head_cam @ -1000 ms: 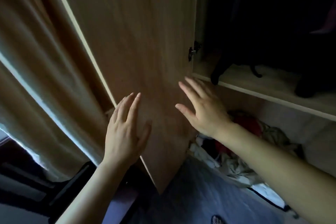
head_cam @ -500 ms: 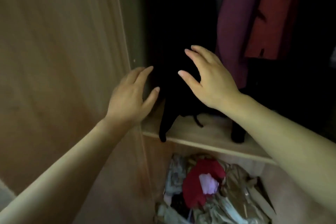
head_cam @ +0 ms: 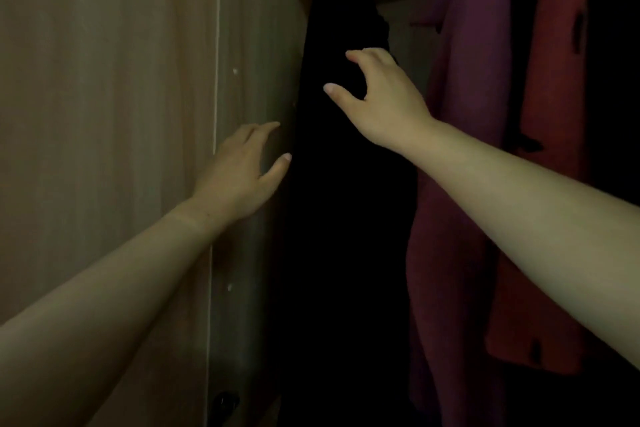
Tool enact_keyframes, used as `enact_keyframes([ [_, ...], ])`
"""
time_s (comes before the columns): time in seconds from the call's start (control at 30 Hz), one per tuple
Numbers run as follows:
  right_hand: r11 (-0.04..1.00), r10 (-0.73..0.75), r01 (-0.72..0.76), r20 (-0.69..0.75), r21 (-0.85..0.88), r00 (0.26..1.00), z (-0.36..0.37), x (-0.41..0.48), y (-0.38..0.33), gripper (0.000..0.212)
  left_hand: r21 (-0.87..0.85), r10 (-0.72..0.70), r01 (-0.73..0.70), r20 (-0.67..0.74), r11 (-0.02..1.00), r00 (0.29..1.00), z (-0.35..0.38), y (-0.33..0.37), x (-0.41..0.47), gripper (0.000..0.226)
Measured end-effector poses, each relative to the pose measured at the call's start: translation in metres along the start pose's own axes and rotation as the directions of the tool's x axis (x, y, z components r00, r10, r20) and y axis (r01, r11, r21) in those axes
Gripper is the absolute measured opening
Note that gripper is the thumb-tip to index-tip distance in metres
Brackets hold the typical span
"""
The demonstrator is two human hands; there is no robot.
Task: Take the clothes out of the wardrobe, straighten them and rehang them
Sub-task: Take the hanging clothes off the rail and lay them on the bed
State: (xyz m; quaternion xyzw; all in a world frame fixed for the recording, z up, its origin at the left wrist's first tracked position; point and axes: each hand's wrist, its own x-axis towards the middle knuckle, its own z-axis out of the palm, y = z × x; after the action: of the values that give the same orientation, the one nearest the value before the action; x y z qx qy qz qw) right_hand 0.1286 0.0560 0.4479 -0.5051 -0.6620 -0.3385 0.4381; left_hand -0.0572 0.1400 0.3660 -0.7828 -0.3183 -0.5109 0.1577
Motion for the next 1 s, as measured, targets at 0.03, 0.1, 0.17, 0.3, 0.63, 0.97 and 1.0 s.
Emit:
enact_keyframes([
  [0.03, 1.0, 0.0, 0.0, -0.012, 0.006, 1.0, 0.003, 0.015, -0.002, 0.065, -0.001, -0.005, 0.005, -0.014, 1.0, 1.0, 0.001, -0.002, 0.009, 0.067],
  [0.1, 1.0, 0.012, -0.011, -0.029, 0.028, 0.999, 0.013, 0.042, -0.008, 0.067, -0.006, -0.005, 0.005, -0.043, 1.0, 0.999, 0.003, -0.007, 0.025, 0.067],
  [0.17, 0.998, 0.04, -0.037, -0.06, 0.05, 0.997, 0.025, 0.063, -0.013, 0.071, -0.021, -0.001, -0.001, -0.075, 1.0, 0.997, 0.006, -0.012, 0.039, 0.068],
  [0.3, 0.996, 0.088, -0.084, -0.141, 0.037, 0.986, 0.049, 0.087, -0.013, 0.073, -0.087, 0.01, -0.021, -0.124, 0.996, 0.992, 0.02, -0.021, 0.063, 0.068],
  [0.63, 0.986, 0.152, -0.16, -0.158, -0.037, 0.976, 0.002, 0.07, 0.036, 0.079, -0.462, 0.152, -0.211, -0.163, 0.861, 0.975, 0.067, -0.01, 0.142, 0.052],
  [0.97, 0.838, 0.108, -0.202, -0.209, -0.508, 0.972, -0.026, 0.138, 0.076, 0.076, -0.602, 0.267, -0.317, -0.175, 0.733, 0.948, 0.114, 0.04, 0.233, 0.052],
  [1.0, 0.814, 0.095, -0.197, -0.209, -0.546, 0.973, -0.027, 0.146, 0.083, 0.074, -0.593, 0.263, -0.316, -0.177, 0.74, 0.948, 0.119, 0.04, 0.24, 0.052],
])
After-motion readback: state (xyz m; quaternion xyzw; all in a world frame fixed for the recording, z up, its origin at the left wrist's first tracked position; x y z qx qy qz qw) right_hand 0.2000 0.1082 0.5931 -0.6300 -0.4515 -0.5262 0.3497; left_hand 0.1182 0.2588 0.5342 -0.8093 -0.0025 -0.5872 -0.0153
